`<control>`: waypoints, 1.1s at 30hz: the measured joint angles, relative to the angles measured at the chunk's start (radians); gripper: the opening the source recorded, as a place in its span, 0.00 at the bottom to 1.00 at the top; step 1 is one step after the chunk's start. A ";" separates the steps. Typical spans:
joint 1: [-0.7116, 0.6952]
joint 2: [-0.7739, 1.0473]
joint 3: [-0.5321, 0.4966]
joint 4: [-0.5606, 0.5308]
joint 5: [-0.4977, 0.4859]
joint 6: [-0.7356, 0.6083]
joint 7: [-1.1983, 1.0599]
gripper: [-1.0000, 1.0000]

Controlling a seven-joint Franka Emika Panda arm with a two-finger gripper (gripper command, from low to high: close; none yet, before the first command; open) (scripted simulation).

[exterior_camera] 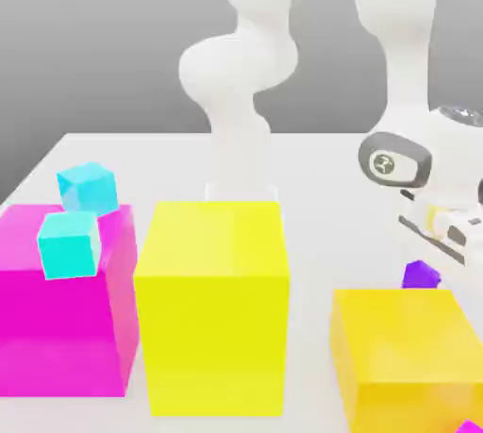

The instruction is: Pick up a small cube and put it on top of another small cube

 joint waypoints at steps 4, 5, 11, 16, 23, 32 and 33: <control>-0.032 -0.141 0.021 -0.019 0.081 -0.119 -0.068 0.00; -0.071 -0.174 0.007 -0.015 0.092 -0.155 -0.090 0.00; -0.248 -0.364 -0.112 0.036 0.081 -0.380 -0.199 0.00; -0.402 -0.514 -0.244 0.081 0.022 -0.566 -0.260 0.00; -0.644 -0.713 -0.419 0.142 -0.082 -0.818 -0.334 0.00; -0.867 -0.817 -0.599 0.102 -0.194 -0.881 -0.399 0.00; -0.868 -0.807 -0.608 0.082 -0.199 -0.850 -0.400 1.00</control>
